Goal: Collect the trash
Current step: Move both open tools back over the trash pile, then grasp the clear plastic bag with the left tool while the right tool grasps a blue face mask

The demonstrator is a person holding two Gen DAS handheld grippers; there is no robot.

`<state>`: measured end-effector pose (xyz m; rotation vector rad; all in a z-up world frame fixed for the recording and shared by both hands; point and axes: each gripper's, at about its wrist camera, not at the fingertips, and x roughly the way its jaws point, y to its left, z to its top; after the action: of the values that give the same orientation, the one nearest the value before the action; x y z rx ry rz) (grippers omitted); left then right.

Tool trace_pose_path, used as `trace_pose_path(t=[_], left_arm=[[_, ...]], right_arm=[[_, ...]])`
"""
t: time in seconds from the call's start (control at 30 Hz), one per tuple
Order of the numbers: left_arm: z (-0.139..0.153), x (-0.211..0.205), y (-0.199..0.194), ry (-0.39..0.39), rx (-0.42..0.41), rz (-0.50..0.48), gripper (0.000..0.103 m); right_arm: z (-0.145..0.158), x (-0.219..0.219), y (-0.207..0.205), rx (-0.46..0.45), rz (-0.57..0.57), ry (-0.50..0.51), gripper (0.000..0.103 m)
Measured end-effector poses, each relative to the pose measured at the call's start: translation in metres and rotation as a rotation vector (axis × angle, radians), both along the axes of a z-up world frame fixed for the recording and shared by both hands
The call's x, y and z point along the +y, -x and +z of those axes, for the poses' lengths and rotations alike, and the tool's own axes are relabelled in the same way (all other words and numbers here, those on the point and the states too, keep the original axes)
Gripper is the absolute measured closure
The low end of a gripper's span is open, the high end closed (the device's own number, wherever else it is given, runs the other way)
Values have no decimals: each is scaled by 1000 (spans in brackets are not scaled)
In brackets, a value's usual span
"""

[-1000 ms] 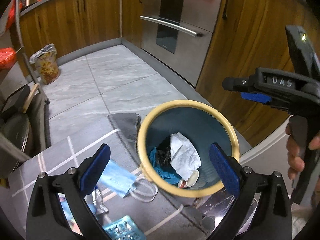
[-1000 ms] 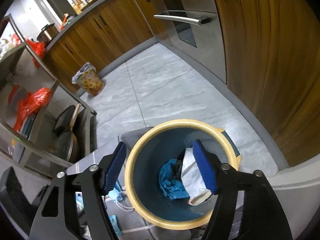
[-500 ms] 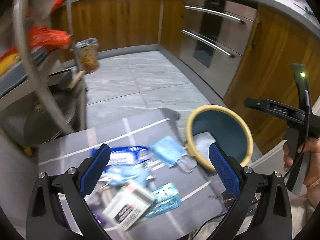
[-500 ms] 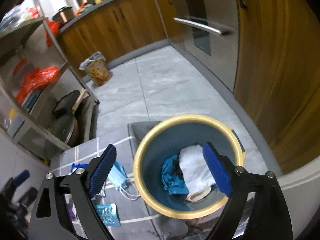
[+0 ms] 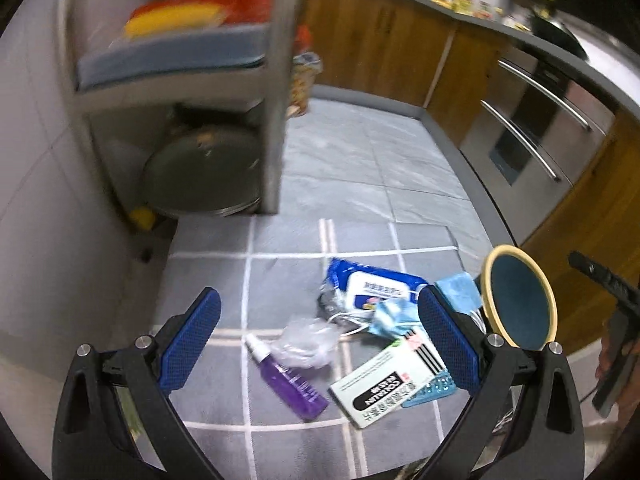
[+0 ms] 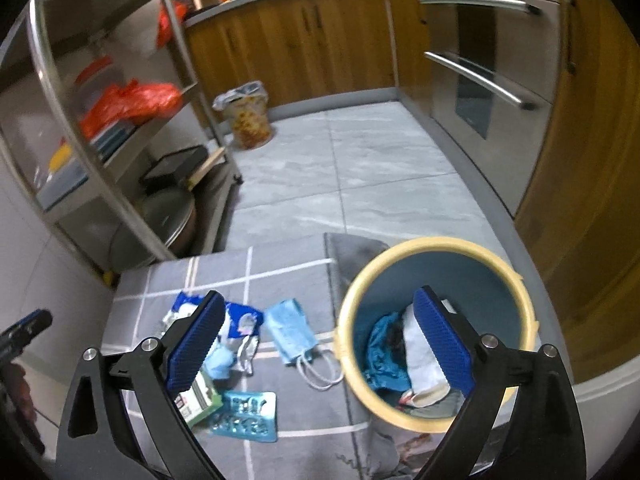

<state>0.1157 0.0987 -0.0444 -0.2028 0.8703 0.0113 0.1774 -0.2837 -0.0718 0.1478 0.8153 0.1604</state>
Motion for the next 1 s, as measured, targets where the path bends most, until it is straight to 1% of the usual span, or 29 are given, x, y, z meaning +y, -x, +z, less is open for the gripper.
trace_pose_path(t=[0.07,0.2,0.4,0.43,0.53,0.67,0.77,0.87,1.0], left_arm=[[-9,10,-3,11,18,9,6],[-22,16,-10,13,40,-7,6],[-49,19,-29,3,114,-10,6],[-54,20,-32,-1,129,-13,6],[-66,18,-40,-43,159,-30,6],[-85,11,-51,-51,216,-71,6],[-98,-2,-58,-78,253,-126,6],[-112,-16,-63,-111,291,-182,6],[-127,-24,-67,-130,343,-216,6]], right_arm=[[-4,10,-5,11,15,13,8],[-17,27,-15,45,43,42,8],[-40,48,-40,98,85,120,8],[-44,51,-43,107,94,134,8],[-54,59,-52,127,124,172,8],[-69,68,-63,164,167,206,8],[-85,71,-74,219,182,223,8],[-100,68,-83,275,169,209,8],[-108,66,-89,305,164,188,8]])
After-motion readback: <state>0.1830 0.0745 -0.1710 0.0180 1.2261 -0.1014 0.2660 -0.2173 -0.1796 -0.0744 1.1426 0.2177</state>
